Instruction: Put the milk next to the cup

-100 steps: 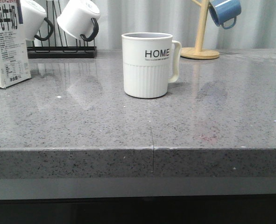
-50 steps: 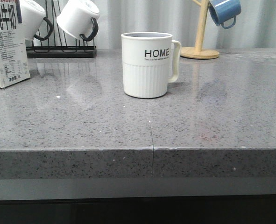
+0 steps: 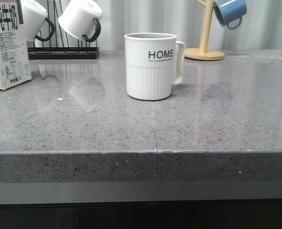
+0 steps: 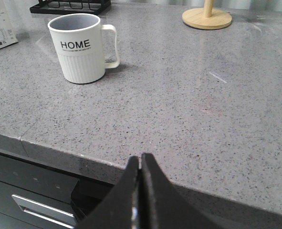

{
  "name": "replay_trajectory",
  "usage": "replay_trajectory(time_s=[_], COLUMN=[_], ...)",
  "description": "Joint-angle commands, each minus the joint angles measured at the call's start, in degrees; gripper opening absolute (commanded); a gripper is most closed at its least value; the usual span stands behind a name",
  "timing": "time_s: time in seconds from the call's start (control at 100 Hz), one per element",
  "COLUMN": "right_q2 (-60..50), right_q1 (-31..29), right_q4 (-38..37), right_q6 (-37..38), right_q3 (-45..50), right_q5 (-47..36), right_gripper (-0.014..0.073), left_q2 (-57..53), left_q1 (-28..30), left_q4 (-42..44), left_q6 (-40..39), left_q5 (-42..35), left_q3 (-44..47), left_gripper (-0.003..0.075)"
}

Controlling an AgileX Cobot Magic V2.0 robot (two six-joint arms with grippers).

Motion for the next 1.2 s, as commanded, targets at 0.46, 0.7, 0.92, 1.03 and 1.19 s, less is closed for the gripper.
replay_trajectory(time_s=[0.46, 0.7, 0.92, 1.03, 1.19], right_q2=[0.8, 0.8, 0.8, 0.8, 0.8], right_q1=[0.0, 0.0, 0.0, 0.0, 0.0], right_q4=[-0.4, -0.4, -0.4, -0.4, -0.4], right_q6=[0.0, 0.0, 0.0, 0.0, 0.0], right_q3=[-1.4, -1.4, -1.4, -1.4, -1.4], right_q5=[-4.2, -4.2, -4.2, -4.2, -4.2], right_gripper=[-0.0047, -0.0047, -0.0047, -0.0047, -0.0047], left_q2=[26.8, 32.6, 37.7, 40.2, 46.0], left_q1=[-1.0, -5.0, -5.3, -5.3, -5.3], left_q4=[-0.3, 2.2, 2.0, 2.0, 2.0], left_q6=[-2.0, -2.0, -2.4, -2.4, -2.4], left_q5=[-7.4, -7.7, -9.4, -11.0, -14.6], left_q3=[-18.0, -21.3, -24.2, -25.8, -28.6], left_gripper=[0.0650, 0.0650, 0.0650, 0.0650, 0.0648])
